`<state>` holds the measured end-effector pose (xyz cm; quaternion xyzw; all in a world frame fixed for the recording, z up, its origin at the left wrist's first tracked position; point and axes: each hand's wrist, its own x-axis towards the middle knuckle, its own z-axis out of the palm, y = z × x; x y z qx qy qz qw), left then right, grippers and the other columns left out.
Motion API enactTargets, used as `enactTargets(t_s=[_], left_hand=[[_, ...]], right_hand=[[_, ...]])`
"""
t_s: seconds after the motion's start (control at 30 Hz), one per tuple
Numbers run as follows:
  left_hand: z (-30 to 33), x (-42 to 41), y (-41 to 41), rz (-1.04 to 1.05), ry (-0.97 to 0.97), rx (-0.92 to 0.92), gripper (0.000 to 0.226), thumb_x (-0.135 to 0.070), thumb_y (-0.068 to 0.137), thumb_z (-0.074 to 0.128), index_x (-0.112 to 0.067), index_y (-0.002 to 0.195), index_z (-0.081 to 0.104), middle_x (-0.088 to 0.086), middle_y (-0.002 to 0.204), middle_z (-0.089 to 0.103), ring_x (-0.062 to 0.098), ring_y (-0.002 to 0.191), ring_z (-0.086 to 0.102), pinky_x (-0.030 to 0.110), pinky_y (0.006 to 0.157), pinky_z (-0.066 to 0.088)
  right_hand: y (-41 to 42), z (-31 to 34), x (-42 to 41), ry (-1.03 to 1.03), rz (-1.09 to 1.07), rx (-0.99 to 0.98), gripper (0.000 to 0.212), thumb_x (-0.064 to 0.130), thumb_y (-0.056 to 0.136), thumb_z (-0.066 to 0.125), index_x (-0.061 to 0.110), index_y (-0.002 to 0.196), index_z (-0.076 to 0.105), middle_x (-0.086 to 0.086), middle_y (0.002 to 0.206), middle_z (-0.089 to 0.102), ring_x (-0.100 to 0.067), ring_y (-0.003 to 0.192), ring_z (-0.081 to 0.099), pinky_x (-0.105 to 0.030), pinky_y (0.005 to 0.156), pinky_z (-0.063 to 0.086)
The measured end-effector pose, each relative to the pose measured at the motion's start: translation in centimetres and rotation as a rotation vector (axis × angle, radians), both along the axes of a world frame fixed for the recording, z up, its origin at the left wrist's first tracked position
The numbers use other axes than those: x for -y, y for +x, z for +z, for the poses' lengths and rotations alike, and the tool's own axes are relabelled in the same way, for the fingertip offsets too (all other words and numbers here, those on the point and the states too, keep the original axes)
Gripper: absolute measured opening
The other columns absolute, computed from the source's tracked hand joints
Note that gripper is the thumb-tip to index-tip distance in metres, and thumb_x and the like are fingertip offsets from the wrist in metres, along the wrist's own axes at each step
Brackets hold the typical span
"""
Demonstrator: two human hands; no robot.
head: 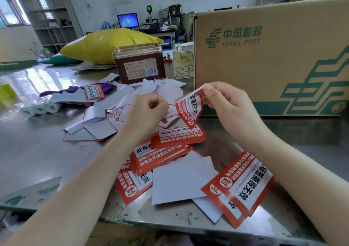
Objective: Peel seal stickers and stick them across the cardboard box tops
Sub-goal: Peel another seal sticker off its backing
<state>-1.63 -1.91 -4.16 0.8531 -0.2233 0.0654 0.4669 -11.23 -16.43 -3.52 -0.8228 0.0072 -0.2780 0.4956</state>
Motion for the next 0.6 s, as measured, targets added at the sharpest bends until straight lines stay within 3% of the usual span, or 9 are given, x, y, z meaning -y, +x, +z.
enactTargets(t_s=[0.07,0.17,0.3,0.47,0.6], left_hand=[[0.1,0.0,0.1,0.019,-0.001,-0.002,0.022,-0.016,0.090,0.050,-0.017,0.072,0.062,-0.009,0.073,0.063,0.002,0.054,0.062,0.020,0.057,0.047],[0.0,-0.2,0.3,0.054,-0.006,-0.008,0.022,-0.017,0.090,0.049,-0.018,0.071,0.060,-0.005,0.072,0.062,0.007,0.063,0.061,0.022,0.054,0.043],[-0.1,-0.4,0.8,0.132,-0.073,-0.013,0.020,-0.019,0.086,0.050,-0.018,0.068,0.060,-0.001,0.073,0.062,0.017,0.077,0.063,0.037,0.067,0.052],[-0.2,-0.7,1.4,0.206,-0.059,0.010,0.020,-0.019,0.086,0.052,-0.019,0.068,0.059,-0.008,0.072,0.057,0.006,0.071,0.052,0.026,0.063,0.042],[-0.5,-0.9,2.1,0.243,-0.075,-0.015,0.017,-0.018,0.085,0.052,-0.013,0.072,0.061,-0.013,0.073,0.053,0.007,0.075,0.049,0.028,0.066,0.040]], right_hand=[[0.0,0.0,0.0,0.004,-0.010,-0.008,0.031,0.030,0.098,0.036,0.013,0.104,0.062,0.002,0.094,0.067,0.007,0.082,0.059,-0.002,0.061,0.046],[0.0,0.1,0.1,0.041,-0.009,-0.009,0.033,0.032,0.097,0.037,0.014,0.101,0.064,0.007,0.093,0.068,0.007,0.083,0.060,-0.005,0.063,0.048],[-0.2,0.3,0.1,0.087,0.004,-0.017,0.032,0.034,0.096,0.038,0.015,0.097,0.064,0.015,0.086,0.066,0.012,0.075,0.061,-0.007,0.063,0.049],[-0.2,0.3,0.1,0.119,-0.001,0.002,0.026,0.036,0.095,0.040,0.028,0.082,0.060,0.018,0.079,0.065,0.012,0.072,0.062,-0.010,0.065,0.051],[-0.1,0.3,0.2,0.128,-0.007,0.004,0.022,0.036,0.095,0.040,0.035,0.081,0.057,0.020,0.078,0.063,0.015,0.069,0.061,-0.010,0.063,0.051]])
